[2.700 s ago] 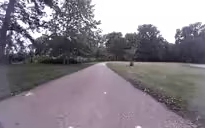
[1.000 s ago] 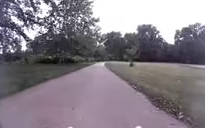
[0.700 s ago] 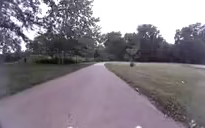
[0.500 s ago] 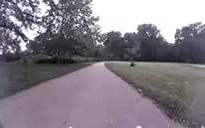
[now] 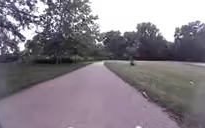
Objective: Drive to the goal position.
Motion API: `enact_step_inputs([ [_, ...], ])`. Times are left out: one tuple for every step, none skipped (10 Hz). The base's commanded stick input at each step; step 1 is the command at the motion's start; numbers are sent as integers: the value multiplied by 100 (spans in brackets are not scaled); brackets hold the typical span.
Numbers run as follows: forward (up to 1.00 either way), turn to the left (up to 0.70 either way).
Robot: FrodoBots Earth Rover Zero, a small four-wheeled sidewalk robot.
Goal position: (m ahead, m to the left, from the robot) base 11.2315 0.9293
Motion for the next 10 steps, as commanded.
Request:
enact_step_inputs([
  [70, 0],
  [70, 0],
  [70, 0],
  [70, 0],
  [70, 0],
  [70, 0],
  [70, 0],
  [70, 0],
  [70, 0],
  [70, 0],
])
